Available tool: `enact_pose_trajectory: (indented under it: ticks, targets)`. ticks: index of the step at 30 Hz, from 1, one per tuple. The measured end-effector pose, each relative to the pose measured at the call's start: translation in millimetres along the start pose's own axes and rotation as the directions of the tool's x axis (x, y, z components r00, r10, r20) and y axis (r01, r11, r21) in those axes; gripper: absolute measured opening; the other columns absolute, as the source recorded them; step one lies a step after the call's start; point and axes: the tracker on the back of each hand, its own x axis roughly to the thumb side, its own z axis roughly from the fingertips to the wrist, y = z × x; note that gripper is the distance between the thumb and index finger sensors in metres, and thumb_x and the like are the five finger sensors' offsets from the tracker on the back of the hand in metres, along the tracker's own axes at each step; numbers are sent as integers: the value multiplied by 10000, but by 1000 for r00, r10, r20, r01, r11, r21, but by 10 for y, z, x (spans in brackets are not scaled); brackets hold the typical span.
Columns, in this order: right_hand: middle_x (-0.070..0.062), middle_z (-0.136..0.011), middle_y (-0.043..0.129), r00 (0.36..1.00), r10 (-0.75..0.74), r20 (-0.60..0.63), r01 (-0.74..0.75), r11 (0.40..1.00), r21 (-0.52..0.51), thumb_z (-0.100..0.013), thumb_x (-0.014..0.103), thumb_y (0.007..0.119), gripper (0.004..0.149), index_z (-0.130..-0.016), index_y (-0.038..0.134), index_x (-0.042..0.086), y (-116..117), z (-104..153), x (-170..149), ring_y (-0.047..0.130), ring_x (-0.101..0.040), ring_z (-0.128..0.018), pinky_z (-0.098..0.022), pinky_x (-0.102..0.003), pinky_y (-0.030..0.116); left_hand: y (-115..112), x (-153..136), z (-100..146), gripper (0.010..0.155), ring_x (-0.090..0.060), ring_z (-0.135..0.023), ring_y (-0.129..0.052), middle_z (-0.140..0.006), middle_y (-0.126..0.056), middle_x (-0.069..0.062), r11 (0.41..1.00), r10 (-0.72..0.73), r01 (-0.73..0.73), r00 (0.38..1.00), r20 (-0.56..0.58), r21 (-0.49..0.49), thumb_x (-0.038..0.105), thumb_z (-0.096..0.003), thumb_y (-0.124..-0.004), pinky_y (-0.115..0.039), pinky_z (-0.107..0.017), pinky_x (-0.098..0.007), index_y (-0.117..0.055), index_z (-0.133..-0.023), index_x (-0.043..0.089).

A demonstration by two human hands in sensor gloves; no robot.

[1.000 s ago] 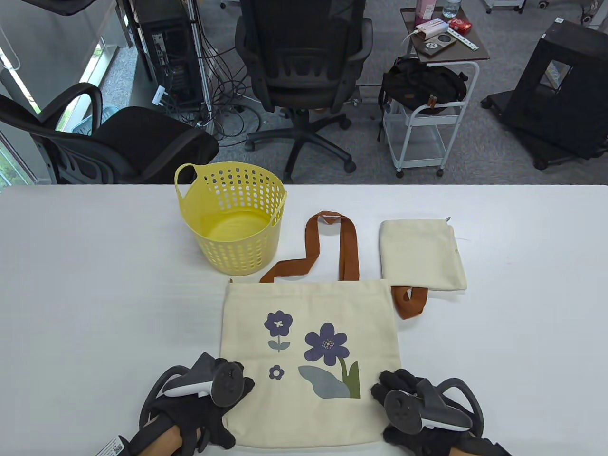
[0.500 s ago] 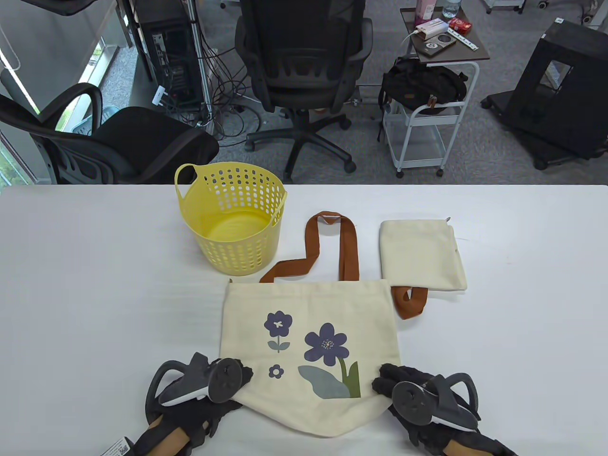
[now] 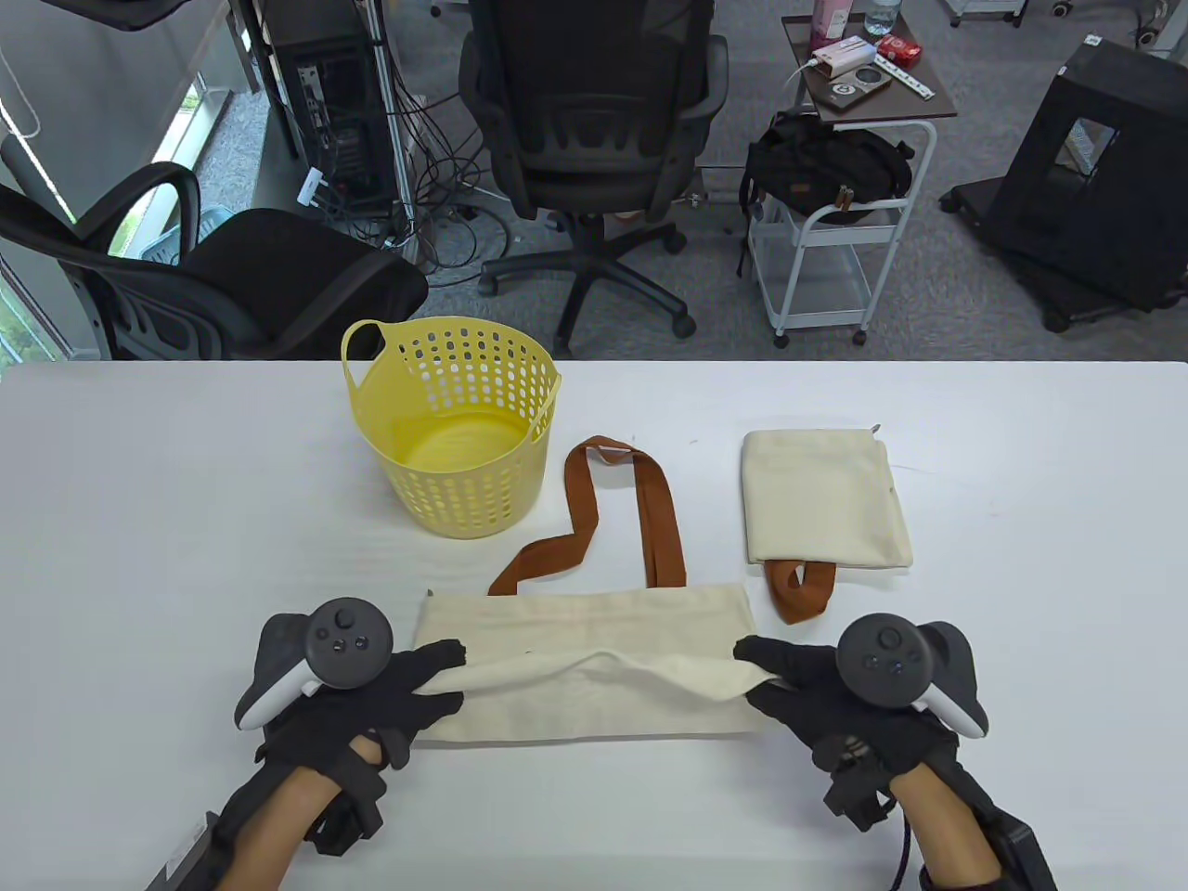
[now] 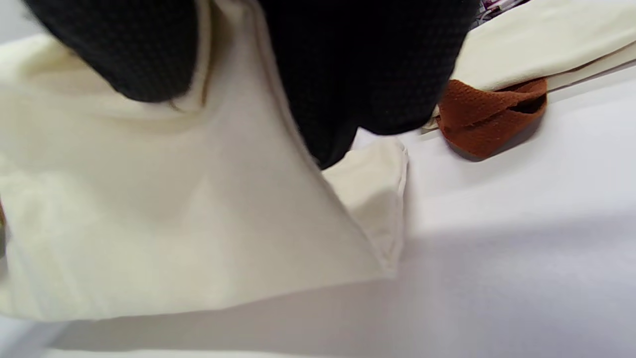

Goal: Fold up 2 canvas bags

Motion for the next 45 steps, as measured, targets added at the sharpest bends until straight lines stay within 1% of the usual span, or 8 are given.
enact_pose_trajectory:
  ticks: [9,15,19,23,28,32,36,45]
  targets:
    - [-12,-750,985,991,13,-130,0,995,99,-412,386,902,568,-936,752,226,135,-294,-206,1051,-188,-544,-447,-414,881,-111,-68,-335,584,-218,-408,-1045,-726,-976,-54,998,-25,19,994,-106,-61,441,-385,-879,-848,-511,-464,-774,-916,220]
    - [-19,-819,941,970,184,-161,-181,983,35,-416,342,909,580,-957,723,245,309,-300,-209,1013,-207,-619,-503,-428,847,-231,-67,-381,605,-233,-475,-1047,-773,-956,-57,991,-121,127,986,-116,46,459,-376,-880,-831,-547,-475,-764,-922,224]
    - [-22,-835,928,938,291,-187,-300,954,-21,-414,375,903,602,-968,705,248,393,-276,-126,1004,-211,-638,-518,-434,837,-291,-23,-328,681,-261,-631,-1018,-881,-882,-60,946,-262,286,951,-162,152,489,-364,-873,-776,-625,-502,-683,-967,236]
    - [-26,-850,918,870,430,-240,-454,889,-53,-417,400,892,617,-979,691,244,482,-242,-26,995,-220,-655,-529,-440,828,-336,19,-261,836,-330,-993,-744,-1110,-541,-31,878,-389,430,897,-211,212,530,-379,-819,-594,-764,-570,-390,-1051,281]
    - [-31,-912,872,767,563,-308,-603,796,-45,-427,428,866,633,-999,657,255,556,-239,26,964,-242,-723,-571,-455,803,-485,-30,-380,839,-403,-1116,-396,-1163,-233,-42,931,-362,364,927,-97,0,537,-385,-803,-396,-803,-629,-330,-1057,370]
    - [-57,-1003,791,789,521,-326,-577,810,-102,-436,455,848,650,-1017,632,260,478,-286,97,899,-296,-828,-617,-490,765,-658,-135,-508,876,-424,-1117,-227,-1124,-27,-31,895,-436,416,892,-121,-161,565,-381,-772,-311,-804,-639,-256,-1058,359]
    - [-72,-1080,686,795,512,-326,-572,812,-118,-441,462,840,653,-1025,620,270,370,-525,223,787,-336,-937,-672,-527,705,-726,-208,-561,876,-422,-1096,-102,-1065,110,-60,901,-393,353,911,-127,-252,588,-380,-730,-248,-797,-642,-213,-1050,365]
    - [-68,-1126,593,758,546,-357,-592,806,-24,-442,464,841,691,-1046,561,276,315,-1767,627,697,-338,-998,-715,-525,659,-759,-298,-572,900,-441,-1066,-23,-1069,68,-134,910,-357,308,923,-147,-277,624,-355,-724,-161,-779,-637,-171,-1034,417]
